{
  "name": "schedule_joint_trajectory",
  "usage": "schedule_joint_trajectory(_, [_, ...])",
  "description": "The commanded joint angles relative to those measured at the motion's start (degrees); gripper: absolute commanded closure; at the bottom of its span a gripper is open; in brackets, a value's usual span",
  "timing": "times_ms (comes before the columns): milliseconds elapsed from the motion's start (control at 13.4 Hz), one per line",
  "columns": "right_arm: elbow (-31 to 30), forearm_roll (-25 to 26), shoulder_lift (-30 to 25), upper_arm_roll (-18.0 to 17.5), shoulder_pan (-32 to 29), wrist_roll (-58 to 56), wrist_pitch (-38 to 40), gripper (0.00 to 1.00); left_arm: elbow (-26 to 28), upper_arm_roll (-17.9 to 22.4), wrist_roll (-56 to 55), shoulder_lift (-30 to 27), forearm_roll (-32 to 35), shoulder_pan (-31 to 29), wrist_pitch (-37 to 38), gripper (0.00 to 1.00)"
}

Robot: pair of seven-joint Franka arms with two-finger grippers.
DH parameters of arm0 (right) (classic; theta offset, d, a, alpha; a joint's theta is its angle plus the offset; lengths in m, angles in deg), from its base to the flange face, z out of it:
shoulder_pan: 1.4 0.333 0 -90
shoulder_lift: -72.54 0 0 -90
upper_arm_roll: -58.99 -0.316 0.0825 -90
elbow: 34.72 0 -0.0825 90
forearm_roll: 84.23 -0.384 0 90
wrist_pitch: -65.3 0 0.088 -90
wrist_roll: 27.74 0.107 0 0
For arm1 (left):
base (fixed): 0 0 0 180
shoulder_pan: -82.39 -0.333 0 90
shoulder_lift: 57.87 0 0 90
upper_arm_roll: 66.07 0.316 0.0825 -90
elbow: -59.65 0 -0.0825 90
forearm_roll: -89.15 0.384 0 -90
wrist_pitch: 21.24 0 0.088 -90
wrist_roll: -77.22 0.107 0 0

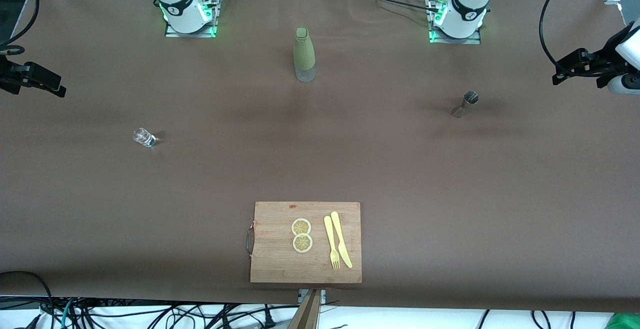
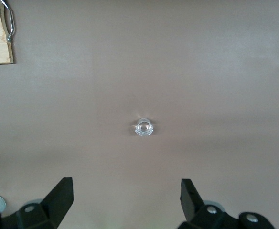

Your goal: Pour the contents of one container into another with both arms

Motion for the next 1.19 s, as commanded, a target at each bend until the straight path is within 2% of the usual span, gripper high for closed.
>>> schedule_joint_trajectory(0, [-0.3,0.7,-0.5,-0.4,-0.4,0.7,0.3,0.0,0.6,0.0,1.3,-1.0,-0.4,-0.3,-0.2,0.0])
schedule_joint_trajectory(1118, [-0.3,1.7,0.7,-0.4,0.0,1.6,0.3,0.0,0.9,0.1,1.4,-0.9,-0.3,-0.3,0.1,0.0])
